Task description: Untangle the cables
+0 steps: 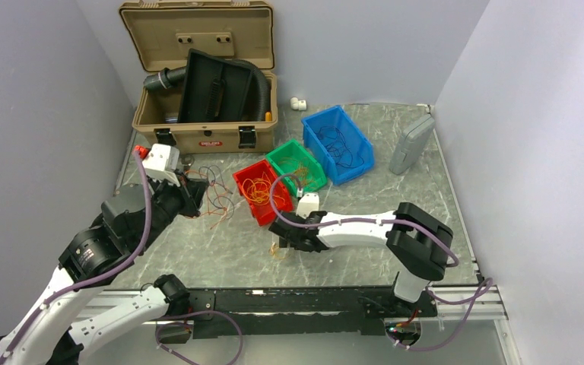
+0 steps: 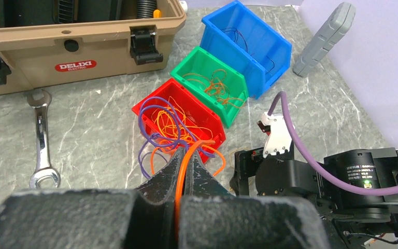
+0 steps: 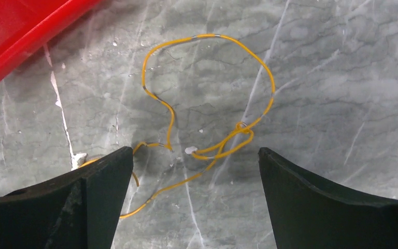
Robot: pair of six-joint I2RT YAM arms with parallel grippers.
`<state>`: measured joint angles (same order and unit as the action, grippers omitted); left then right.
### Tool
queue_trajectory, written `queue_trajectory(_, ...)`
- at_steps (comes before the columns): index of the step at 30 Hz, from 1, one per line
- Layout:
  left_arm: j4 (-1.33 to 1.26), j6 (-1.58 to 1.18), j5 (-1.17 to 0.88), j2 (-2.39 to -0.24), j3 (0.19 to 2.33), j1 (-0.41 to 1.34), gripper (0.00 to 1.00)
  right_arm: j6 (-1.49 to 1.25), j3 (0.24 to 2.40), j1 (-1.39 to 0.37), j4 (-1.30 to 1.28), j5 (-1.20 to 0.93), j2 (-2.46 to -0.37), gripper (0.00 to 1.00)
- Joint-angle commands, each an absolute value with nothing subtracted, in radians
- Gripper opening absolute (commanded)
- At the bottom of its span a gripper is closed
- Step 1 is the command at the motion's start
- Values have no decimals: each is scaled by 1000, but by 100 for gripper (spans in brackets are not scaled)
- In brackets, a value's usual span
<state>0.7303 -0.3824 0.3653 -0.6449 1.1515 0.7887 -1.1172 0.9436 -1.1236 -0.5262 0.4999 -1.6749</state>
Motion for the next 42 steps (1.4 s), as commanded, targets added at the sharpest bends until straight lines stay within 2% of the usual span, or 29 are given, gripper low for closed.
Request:
queue_trajectory(1,727,-370,384,-627,1154,785,0,-1102,986,-1126,-529,489,-1712,84)
queue_trajectory(5,734,-366,393,-614,1152,784,0,-1108,969,-1126,-506,466,-1702,47)
queue_trajectory(8,736,-363,397,-608,1146,785,0,-1116,931,-1121,-470,460,-1651,8)
queue_trajectory(9,737,-362,398,-606,1145,785,0,-1115,922,-1118,-466,462,-1631,0)
queue_trajectory(17,765,-359,394,-613,1159,785,0,-1007,959,-1116,-489,499,-1427,0)
queue_trajectory(23,755,-364,379,-592,1141,785,0,-819,1044,-1116,-452,481,-1315,0)
queue_trajectory(31,768,-360,361,-599,1156,785,0,-529,1228,-1091,-389,549,-1330,0)
queue_trajectory(35,780,-365,346,-600,1159,785,0,-455,1278,-1018,-322,506,-1393,0)
queue_trajectory(42,805,-383,329,-572,1140,785,0,-309,1188,-924,-17,417,-1464,0)
